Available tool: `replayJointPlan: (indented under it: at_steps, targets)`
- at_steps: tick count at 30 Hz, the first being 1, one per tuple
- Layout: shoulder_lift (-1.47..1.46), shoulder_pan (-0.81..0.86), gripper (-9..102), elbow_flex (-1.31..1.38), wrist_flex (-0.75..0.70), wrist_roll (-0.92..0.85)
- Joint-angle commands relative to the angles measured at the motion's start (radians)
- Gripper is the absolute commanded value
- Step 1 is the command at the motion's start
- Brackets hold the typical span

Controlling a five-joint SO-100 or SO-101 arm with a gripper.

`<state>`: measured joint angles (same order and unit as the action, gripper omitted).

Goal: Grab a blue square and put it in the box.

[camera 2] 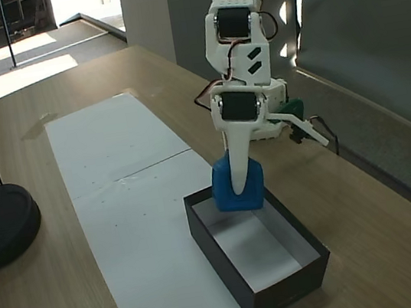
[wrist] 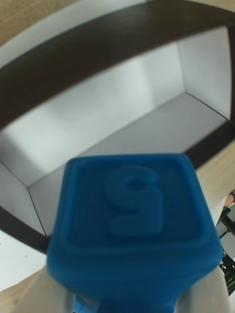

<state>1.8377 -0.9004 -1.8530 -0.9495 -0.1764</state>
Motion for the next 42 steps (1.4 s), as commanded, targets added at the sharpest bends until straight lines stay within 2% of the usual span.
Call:
replayJointPlan:
  at_steps: [1, 9, 13, 15, 20, 26, 30, 33, 38, 42]
  targets:
    - [-0.017, -0.018, 4, 0.103, 0.017, 0.005]
    - [-0.077, -0.054, 7, 0.12, 0.015, 0.006]
    - [-0.074, -0.032, 27, 0.121, 0.003, 0.074]
    - [-0.072, -0.031, 33, 0.121, 0.0, 0.064]
    - [0.023, -0.031, 25, 0.121, -0.04, 0.035]
    - [0.367, 0.058, 0, 0.13, -0.204, 0.015]
    - [0.649, 0.224, 0, 0.117, -0.313, 0.026]
    - [0.833, 0.446, 0, 0.107, -0.367, 0.077]
    - [1.104, 0.827, 0, -0.08, -0.368, 0.095]
    - [1.318, 0.992, 0, -0.279, -0.367, 0.087]
